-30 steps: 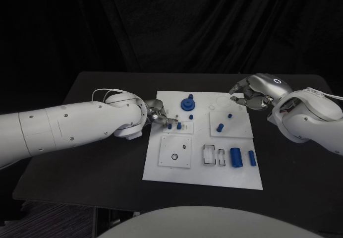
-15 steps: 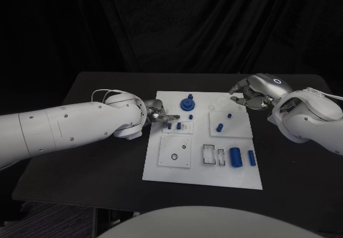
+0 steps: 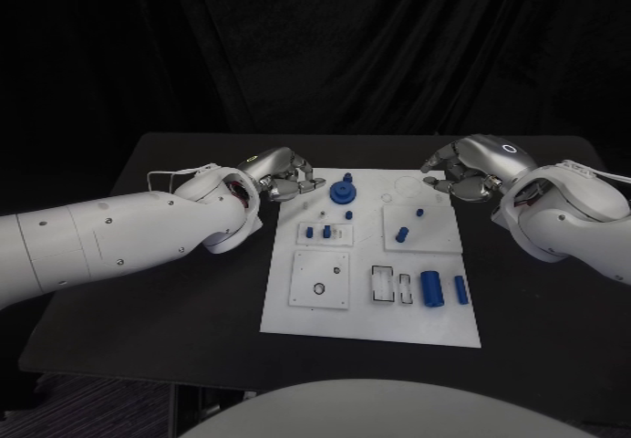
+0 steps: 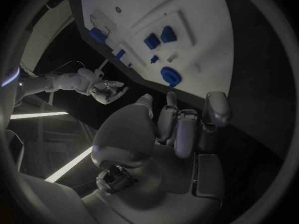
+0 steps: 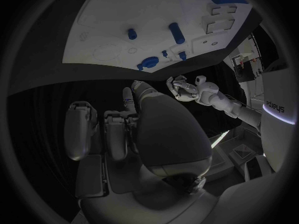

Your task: Assemble the parts on the task board

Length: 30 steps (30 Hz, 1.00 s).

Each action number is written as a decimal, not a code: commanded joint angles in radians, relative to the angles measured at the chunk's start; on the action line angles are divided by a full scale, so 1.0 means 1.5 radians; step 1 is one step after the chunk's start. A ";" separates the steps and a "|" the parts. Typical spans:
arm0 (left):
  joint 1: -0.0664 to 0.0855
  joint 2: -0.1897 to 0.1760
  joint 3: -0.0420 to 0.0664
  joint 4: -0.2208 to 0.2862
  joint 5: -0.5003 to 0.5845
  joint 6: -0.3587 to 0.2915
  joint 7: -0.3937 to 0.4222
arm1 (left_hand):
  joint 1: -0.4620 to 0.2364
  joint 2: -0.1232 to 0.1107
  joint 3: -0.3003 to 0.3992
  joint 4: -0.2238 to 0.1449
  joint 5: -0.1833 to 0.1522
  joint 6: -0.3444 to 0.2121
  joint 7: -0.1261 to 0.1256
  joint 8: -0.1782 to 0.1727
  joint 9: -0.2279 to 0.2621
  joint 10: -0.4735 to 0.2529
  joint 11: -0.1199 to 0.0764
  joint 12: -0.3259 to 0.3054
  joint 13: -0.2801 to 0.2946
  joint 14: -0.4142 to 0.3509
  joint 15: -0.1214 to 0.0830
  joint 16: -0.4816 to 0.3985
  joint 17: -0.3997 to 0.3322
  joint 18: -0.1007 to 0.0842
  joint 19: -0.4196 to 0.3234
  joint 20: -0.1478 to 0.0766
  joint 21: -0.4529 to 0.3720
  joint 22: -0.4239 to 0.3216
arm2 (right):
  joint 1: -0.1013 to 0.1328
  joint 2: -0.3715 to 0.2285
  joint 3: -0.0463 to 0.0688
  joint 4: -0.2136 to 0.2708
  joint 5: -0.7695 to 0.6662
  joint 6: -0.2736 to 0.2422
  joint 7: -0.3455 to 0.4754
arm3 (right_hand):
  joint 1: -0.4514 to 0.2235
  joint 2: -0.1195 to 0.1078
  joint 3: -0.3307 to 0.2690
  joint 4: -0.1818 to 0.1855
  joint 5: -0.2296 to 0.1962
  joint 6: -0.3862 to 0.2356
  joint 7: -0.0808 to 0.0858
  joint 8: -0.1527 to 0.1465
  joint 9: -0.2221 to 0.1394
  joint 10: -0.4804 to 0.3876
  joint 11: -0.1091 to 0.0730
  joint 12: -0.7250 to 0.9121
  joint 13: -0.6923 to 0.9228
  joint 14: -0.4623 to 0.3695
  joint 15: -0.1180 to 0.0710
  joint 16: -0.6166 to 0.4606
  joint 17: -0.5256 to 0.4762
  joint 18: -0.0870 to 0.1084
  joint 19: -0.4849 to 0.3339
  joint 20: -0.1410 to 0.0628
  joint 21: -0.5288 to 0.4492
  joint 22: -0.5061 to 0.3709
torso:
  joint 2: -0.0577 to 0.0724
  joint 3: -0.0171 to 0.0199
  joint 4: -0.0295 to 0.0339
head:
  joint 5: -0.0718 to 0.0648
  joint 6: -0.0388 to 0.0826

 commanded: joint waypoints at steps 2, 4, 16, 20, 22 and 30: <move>0.000 0.016 0.001 -0.022 -0.052 -0.051 0.205 | 0.080 -0.019 0.038 -0.002 0.021 -0.026 0.017 -0.033 -0.040 -0.267 0.035 -0.167 0.027 -0.223 0.034 -0.091 -0.082 0.013 -0.139 0.022 -0.120 0.029 | -0.002 0.002 0.000 0.000 -0.004 -0.008 -0.004 | -0.003 0.004 0.003 0.000 0.003 -0.003 0.002 -0.003 -0.001 0.069 0.004 0.002 0.176 0.071 0.002 0.002 0.176 0.005 0.002 0.004 -0.003 0.134 | 0.000 -0.0002 0.0005 | -0.004 0.000; 0.000 0.029 0.001 -0.038 -0.055 -0.021 0.237 | 0.118 -0.022 0.072 -0.001 0.017 -0.057 0.013 -0.048 -0.072 -0.453 0.049 -0.300 -0.038 -0.433 0.051 -0.173 -0.181 0.015 -0.222 0.032 -0.180 0.016 | -0.002 0.002 0.000 -0.001 -0.004 -0.008 -0.004 | -0.003 0.004 0.003 0.000 0.003 -0.003 0.002 -0.003 -0.001 0.069 0.004 0.002 0.176 0.071 0.002 0.002 0.176 0.005 0.002 0.004 -0.003 0.134 | 0.000 -0.0002 0.0005 | -0.003 0.000; -0.003 0.121 0.001 -0.163 -0.068 0.117 0.295 | 0.187 -0.119 0.345 -0.104 0.043 -0.062 -0.010 -0.048 -0.186 -0.467 0.046 -0.491 -0.300 -0.201 0.023 -0.107 -0.160 -0.002 0.035 0.035 0.117 0.084 | -0.003 0.006 0.001 -0.004 -0.004 -0.008 -0.002 | -0.004 0.004 0.004 0.000 0.004 -0.003 0.002 -0.002 -0.001 0.069 0.004 0.002 0.176 0.071 0.002 0.002 0.176 0.005 0.002 0.004 -0.003 0.134 | 0.003 -0.0006 -0.0009 | -0.008 0.000; -0.008 0.138 0.001 -0.183 -0.095 0.143 0.276 | 0.155 -0.127 0.373 -0.123 0.030 -0.069 -0.010 -0.048 -0.205 -0.460 0.052 -0.472 -0.303 -0.146 0.024 -0.080 -0.151 -0.018 0.114 0.037 0.190 0.105 | -0.003 0.005 0.001 -0.002 -0.004 -0.012 -0.001 | -0.003 0.004 0.004 0.000 0.004 -0.003 0.002 -0.002 -0.001 0.069 0.004 0.002 0.176 0.071 0.002 0.002 0.176 0.005 0.002 0.004 -0.003 0.134 | 0.003 -0.0002 -0.0010 | -0.009 0.000; -0.009 0.143 0.001 -0.188 -0.101 0.153 0.267 | 0.145 -0.128 0.379 -0.127 0.026 -0.065 -0.011 -0.048 -0.211 -0.454 0.052 -0.466 -0.303 -0.133 0.024 -0.074 -0.149 -0.022 0.129 0.037 0.202 0.109 | -0.003 0.005 0.001 -0.002 -0.004 -0.013 -0.001 | -0.003 0.003 0.004 0.000 0.005 -0.003 0.002 -0.002 -0.001 0.069 0.004 0.002 0.176 0.071 0.002 0.002 0.176 0.005 0.002 0.004 -0.003 0.134 | 0.003 0.0005 -0.0027 | -0.008 0.000; -0.014 0.156 0.001 -0.196 -0.109 0.174 0.244 | 0.129 -0.131 0.384 -0.131 0.017 -0.059 -0.007 -0.047 -0.220 -0.448 0.054 -0.457 -0.303 -0.121 0.027 -0.068 -0.149 -0.025 0.144 0.039 0.214 0.113 | -0.003 0.003 0.001 -0.002 -0.004 -0.011 -0.003 | -0.003 0.003 0.004 0.000 0.005 -0.003 0.002 -0.002 -0.001 0.069 0.004 0.002 0.176 0.071 0.002 0.002 0.176 0.005 0.002 0.004 -0.003 0.134 | 0.004 0.0001 -0.0035 | -0.007 0.000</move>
